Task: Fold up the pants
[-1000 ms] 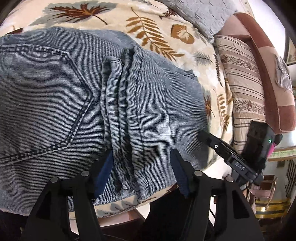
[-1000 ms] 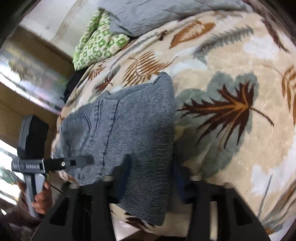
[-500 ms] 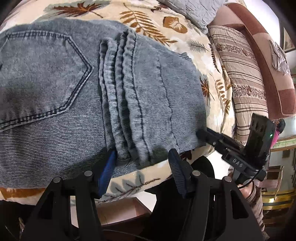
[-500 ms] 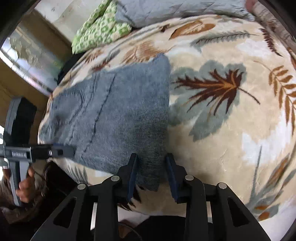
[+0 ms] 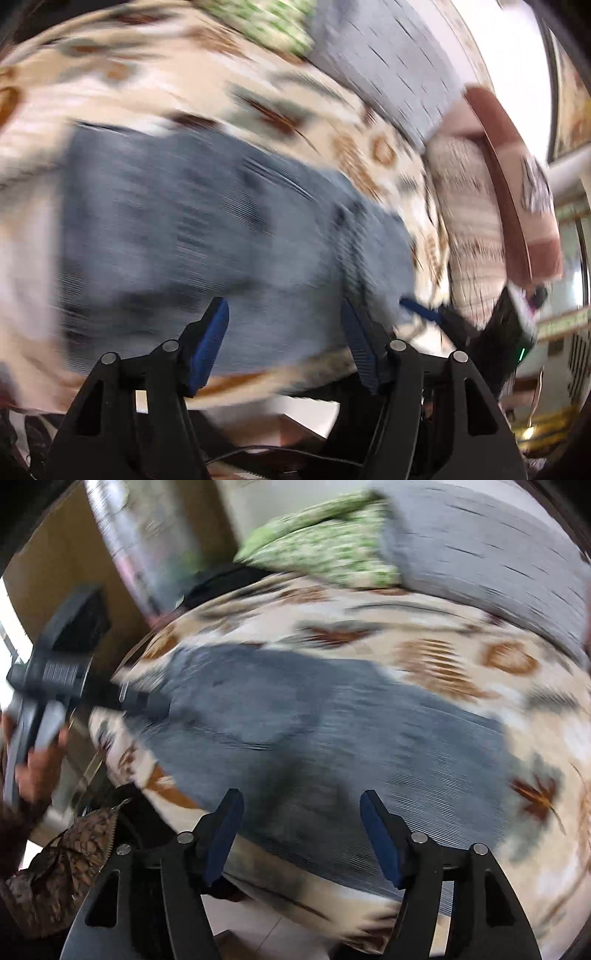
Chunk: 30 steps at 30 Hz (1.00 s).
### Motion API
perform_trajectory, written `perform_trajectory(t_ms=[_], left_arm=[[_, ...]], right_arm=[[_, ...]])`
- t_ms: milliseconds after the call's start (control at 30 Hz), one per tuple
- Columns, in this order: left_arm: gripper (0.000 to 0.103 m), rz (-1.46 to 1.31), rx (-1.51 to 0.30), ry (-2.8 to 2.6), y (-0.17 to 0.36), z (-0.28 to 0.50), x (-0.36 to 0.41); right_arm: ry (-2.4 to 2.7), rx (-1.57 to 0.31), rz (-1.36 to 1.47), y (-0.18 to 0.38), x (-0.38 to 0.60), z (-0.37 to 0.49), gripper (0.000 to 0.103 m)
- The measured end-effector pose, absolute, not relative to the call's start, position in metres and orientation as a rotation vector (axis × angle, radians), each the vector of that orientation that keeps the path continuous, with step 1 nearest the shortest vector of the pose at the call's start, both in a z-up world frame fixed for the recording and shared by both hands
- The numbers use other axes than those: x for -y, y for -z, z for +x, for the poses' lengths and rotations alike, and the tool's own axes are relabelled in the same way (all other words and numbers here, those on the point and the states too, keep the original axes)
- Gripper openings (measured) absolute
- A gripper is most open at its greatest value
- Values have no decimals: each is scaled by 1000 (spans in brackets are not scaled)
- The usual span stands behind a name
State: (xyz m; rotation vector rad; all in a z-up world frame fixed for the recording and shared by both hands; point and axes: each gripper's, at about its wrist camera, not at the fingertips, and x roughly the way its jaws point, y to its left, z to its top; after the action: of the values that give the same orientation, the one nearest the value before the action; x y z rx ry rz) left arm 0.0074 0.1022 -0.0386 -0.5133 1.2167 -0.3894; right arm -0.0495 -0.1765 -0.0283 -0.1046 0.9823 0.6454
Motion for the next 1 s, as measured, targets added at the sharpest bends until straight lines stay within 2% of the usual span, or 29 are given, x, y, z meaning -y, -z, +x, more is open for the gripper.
perform_trajectory(t_ms=[267,400,600,700,733,767,900,933,1000], left_arm=[[64,-668,-1257,300,66,42,-218],[64,-733,-1278,332,82,69,-235],[65,-673,-1347,349,102,115,-235],[73,-651,-1352,413,105,123,-233],[81,-648,-1348,431,105,125,-231],[85,-643,-1343,457,104,126,-228],[85,-618,-1345,585,105,125,-207],[83,-608,-1339,605,104,122,-201],[59,-596,-1331,626,101,118,-195]], right_arm=[[-781,-847,-407,34,19,-87,76],[-766,-782,-562,48,-29,-106,76],[-701,-723,-735,78,-65,-122,76],[-643,-664,-804,85,-75,-124,76],[-625,-649,-817,87,-78,-123,76],[-612,-638,-832,90,-82,-121,76],[-606,-602,-860,89,-92,-115,72],[-610,-597,-859,88,-94,-112,63],[-631,-610,-843,84,-93,-107,43]])
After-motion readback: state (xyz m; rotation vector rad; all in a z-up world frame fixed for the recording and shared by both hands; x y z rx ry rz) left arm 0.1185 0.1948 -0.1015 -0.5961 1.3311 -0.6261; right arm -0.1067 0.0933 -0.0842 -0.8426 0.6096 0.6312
